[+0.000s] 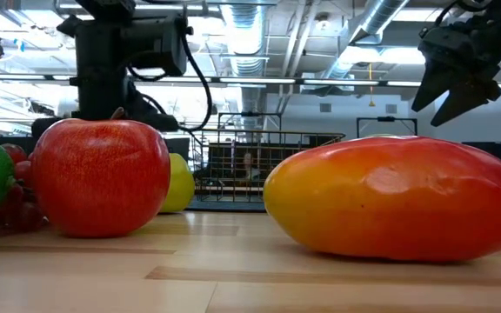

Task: Build produce basket
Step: Put the top yellow mango into the wire basket

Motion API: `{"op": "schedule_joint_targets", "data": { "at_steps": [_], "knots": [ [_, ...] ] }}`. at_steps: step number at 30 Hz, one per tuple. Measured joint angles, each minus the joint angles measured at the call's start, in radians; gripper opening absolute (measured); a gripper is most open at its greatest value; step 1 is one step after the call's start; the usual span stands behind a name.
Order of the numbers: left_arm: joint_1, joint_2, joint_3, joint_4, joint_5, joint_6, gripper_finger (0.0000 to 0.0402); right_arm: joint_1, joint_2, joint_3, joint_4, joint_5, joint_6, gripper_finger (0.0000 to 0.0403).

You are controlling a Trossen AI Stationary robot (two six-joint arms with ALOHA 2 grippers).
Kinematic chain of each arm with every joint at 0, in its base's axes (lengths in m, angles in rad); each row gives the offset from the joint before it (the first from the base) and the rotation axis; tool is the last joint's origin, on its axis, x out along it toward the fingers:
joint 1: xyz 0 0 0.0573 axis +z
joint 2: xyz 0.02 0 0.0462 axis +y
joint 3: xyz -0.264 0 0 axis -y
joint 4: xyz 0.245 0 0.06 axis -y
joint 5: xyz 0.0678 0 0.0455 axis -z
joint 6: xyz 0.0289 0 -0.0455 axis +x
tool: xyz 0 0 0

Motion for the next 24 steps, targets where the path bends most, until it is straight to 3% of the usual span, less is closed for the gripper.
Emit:
{"op": "schedule_joint_targets", "data": {
  "at_steps": [8,13,18,24],
  "knots": [
    [0.004,-0.11,0.083,-0.041,0.001,0.015,0.0206,0.0,0.0,0.0,0.0,0.0,-0.001,0.0385],
    [0.036,-0.17,0.213,-0.007,-0.118,0.056,0.021,0.0,0.0,0.0,-0.001,0.0,0.0,0.0385],
    [0.106,-0.164,0.394,0.086,-0.204,0.255,0.0212,0.0,0.0,0.0,-0.001,0.0,0.0,0.0385],
    [0.223,-0.084,0.617,0.099,-0.219,0.44,0.0212,0.0,0.0,-0.001,-0.001,-0.001,0.0,0.0385]
  ]
}}
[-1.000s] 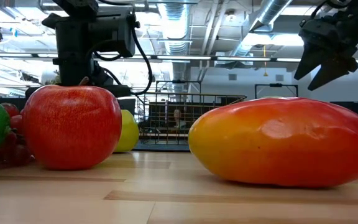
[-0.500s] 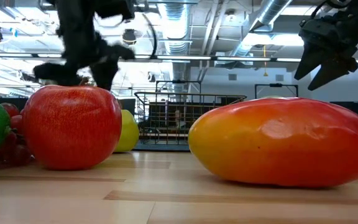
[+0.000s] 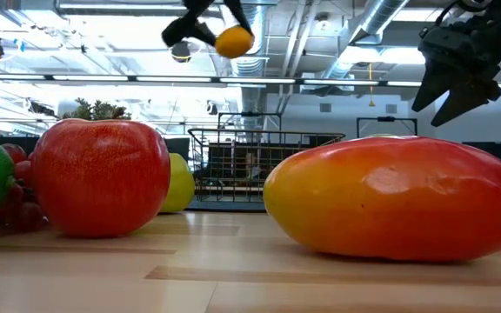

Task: Build produce basket
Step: Put the top yellow mango into the wire basket

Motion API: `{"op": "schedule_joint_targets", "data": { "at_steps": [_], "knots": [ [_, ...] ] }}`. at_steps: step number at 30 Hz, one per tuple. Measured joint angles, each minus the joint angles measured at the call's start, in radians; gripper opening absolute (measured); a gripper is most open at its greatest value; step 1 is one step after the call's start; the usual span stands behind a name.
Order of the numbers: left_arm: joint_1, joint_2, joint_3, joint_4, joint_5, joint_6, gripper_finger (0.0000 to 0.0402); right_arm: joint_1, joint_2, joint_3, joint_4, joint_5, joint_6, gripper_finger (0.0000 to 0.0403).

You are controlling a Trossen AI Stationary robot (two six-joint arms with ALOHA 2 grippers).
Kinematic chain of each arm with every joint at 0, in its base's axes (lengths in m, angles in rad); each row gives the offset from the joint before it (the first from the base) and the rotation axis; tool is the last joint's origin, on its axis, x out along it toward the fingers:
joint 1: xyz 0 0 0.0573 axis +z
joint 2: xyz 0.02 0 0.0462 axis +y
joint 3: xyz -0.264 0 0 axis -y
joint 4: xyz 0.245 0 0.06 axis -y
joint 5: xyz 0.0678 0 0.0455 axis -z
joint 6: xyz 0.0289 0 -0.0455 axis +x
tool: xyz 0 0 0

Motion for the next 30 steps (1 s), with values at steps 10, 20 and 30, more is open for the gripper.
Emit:
{"op": "schedule_joint_targets", "data": {
  "at_steps": [10,20,30],
  "knots": [
    [0.145,0.226,0.18,0.037,0.015,0.052,0.0213,0.0,0.0,0.0,0.0,0.0,0.0,0.0385],
    [0.157,0.463,0.192,0.181,0.027,0.003,0.0213,0.0,0.0,0.0,0.0,0.0,0.0,0.0385],
    [0.158,0.601,0.193,0.243,0.09,-0.059,0.0213,0.0,0.0,0.0,0.0,0.0,0.0,0.0385]
  ]
}}
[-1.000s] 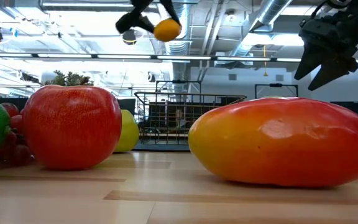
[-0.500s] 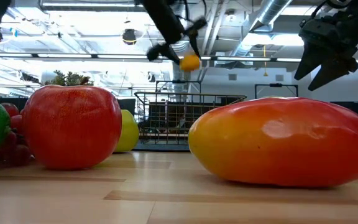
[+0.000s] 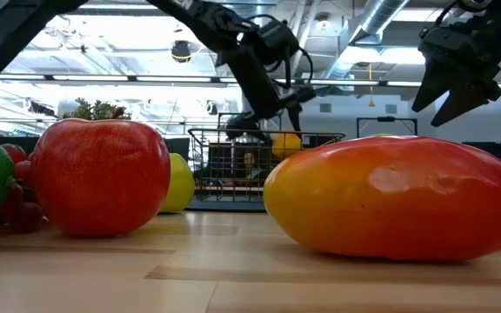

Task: Build produce basket
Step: Put the top yellow mango into the wire basket

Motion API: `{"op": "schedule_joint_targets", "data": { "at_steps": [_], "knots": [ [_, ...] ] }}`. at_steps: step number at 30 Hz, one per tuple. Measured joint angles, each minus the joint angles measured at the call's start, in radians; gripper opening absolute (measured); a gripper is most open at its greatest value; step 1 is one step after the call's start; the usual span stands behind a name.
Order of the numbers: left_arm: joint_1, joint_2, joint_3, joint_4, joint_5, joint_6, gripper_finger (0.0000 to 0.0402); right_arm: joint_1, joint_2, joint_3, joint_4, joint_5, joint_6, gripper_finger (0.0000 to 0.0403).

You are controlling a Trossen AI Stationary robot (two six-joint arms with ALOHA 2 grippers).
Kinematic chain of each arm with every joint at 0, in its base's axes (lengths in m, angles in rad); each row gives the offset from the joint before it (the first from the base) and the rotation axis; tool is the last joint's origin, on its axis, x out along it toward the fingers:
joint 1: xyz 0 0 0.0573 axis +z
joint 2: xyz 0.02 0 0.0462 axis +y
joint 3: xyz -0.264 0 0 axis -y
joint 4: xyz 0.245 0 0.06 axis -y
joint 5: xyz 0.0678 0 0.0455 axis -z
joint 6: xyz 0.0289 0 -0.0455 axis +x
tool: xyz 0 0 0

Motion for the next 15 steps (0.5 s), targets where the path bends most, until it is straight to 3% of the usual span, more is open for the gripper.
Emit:
{"op": "schedule_joint_targets", "data": {
  "at_steps": [4,15],
  "knots": [
    [0.0,0.039,-0.002,-0.001,0.056,-0.025,0.0213,0.0,0.0,0.0,0.0,0.0,-0.001,0.0385],
    [0.003,0.097,-0.002,0.014,0.092,-0.048,0.0229,0.0,0.0,0.0,0.0,0.001,-0.002,0.0385]
  ]
}}
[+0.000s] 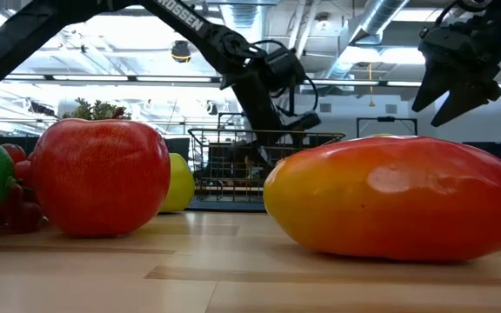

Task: Build produce basket
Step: Put the top yellow mango into the wire basket

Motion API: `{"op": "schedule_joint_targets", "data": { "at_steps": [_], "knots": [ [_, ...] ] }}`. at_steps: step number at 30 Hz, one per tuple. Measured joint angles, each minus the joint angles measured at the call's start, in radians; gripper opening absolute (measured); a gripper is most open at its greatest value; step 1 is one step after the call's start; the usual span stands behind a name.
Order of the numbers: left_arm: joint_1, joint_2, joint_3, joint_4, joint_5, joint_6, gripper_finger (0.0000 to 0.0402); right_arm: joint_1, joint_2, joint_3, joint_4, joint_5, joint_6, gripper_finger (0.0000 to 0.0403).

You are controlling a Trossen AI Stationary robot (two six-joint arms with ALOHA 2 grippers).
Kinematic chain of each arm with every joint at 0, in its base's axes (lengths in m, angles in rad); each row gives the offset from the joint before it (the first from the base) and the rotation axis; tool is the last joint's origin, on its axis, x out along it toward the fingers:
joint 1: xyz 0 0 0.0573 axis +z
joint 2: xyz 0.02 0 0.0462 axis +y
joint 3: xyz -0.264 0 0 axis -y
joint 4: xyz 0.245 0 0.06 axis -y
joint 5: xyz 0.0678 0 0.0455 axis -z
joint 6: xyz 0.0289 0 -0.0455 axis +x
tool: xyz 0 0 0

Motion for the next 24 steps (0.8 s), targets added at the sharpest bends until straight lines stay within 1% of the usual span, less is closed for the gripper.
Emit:
{"op": "schedule_joint_targets", "data": {
  "at_steps": [4,12,17,20,24],
  "knots": [
    [0.0,0.021,-0.003,0.001,0.017,-0.005,0.0237,0.0,0.0,0.0,0.0,0.003,-0.001,0.0385],
    [0.002,0.026,0.0,0.0,0.009,-0.009,0.0239,0.0,0.0,0.0,0.002,0.003,-0.018,0.0385],
    [0.002,0.026,0.0,-0.019,0.009,-0.04,0.024,0.0,0.0,0.0,0.002,0.003,-0.017,0.0385],
    [0.004,0.026,0.0,-0.019,0.01,0.0,0.024,0.0,0.0,0.0,0.002,0.003,-0.017,0.0385],
    [0.005,0.026,0.004,-0.03,0.011,0.102,0.024,0.0,0.0,0.0,0.002,0.003,-0.017,0.0385]
  ]
}}
